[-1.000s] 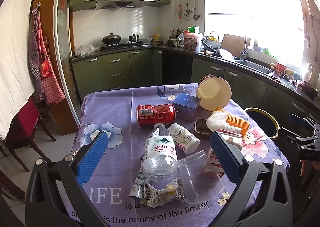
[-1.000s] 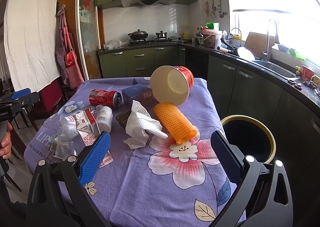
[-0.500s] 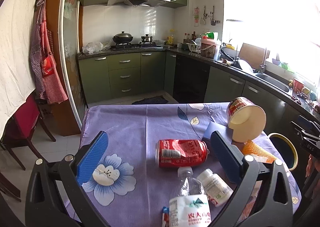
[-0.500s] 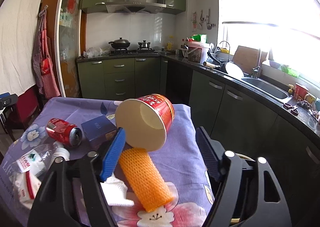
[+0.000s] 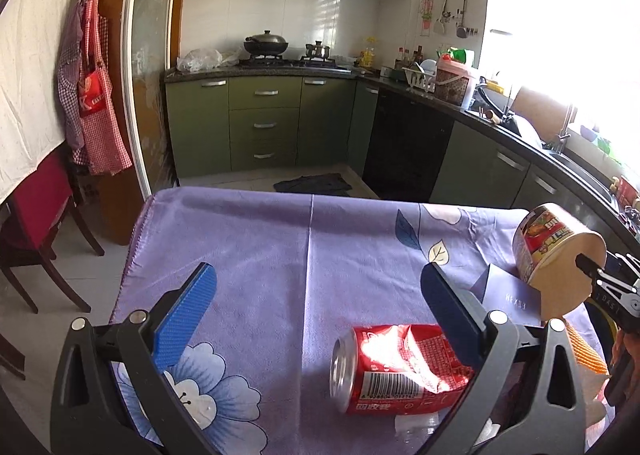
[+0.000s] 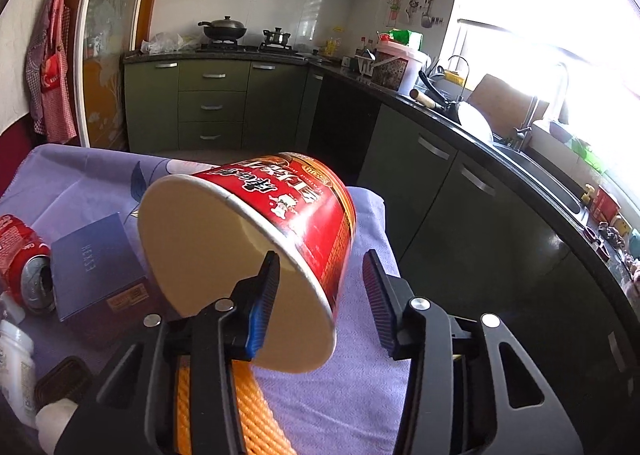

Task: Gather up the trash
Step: 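Grasp the red-and-white paper noodle cup with the right gripper, then carry the noodle cup over the yellow-rimmed bin and open the right gripper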

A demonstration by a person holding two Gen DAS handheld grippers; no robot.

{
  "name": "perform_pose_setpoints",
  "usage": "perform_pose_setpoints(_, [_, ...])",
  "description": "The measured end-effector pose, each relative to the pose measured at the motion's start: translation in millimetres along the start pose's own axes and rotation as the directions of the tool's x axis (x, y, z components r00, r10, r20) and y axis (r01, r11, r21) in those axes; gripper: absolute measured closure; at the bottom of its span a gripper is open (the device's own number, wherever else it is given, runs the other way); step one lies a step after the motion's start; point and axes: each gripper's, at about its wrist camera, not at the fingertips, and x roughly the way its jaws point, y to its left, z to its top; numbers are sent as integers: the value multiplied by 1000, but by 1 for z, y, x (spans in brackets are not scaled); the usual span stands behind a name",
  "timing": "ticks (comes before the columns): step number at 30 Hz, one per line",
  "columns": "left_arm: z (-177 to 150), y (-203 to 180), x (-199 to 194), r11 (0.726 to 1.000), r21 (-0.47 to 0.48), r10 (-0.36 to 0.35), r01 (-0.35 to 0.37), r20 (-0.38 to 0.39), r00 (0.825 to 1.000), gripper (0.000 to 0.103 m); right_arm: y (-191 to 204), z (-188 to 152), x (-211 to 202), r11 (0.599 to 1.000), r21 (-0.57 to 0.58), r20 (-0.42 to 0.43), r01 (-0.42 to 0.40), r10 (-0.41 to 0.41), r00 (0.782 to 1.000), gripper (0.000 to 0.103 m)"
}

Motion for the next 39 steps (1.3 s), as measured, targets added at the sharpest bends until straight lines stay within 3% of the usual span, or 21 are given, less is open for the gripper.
perform_pose_setpoints(4, [-4,-1,4,1000,9,-6,6,-17,1000,6,-2,8,20,999,6,-10,54,-54,998,94])
perform_pose_setpoints(8, [-6,-3,2,1000,18,-19,19,-13,1000,6,-20,19,30,998,50,-49,35,-33,998,97])
perform_pose_setpoints(14, [-9,-7,-4,999,33,-37,37,-4,999,6,-69,43,41,976,208,-125,-62,89,988,99])
perform_pose_setpoints(20, [-8,-11,-12,998,40,-55,55,14,998,6,-136,45,15,925,355,-185,-137,214,959,99])
perform_pose_setpoints(24, [-7,-12,-18,997,37,-71,70,27,997,6,-194,28,-12,893,439,-262,-99,233,936,99])
perform_pose_setpoints(27, [-7,-12,-22,996,43,-77,76,34,996,6,-240,4,-25,875,484,-346,-22,215,913,99])
perform_pose_setpoints(31, [-8,-15,-24,996,52,-80,78,39,996,6,-292,-37,-20,843,526,-468,108,182,865,99])
perform_pose_setpoints(35, [-9,-17,-22,995,63,-84,82,31,996,6,-311,-73,3,816,555,-558,162,221,800,99])
perform_pose_setpoints(39, [-9,-18,-22,994,68,-88,85,30,996,6,-315,-96,30,802,568,-605,185,254,755,98])
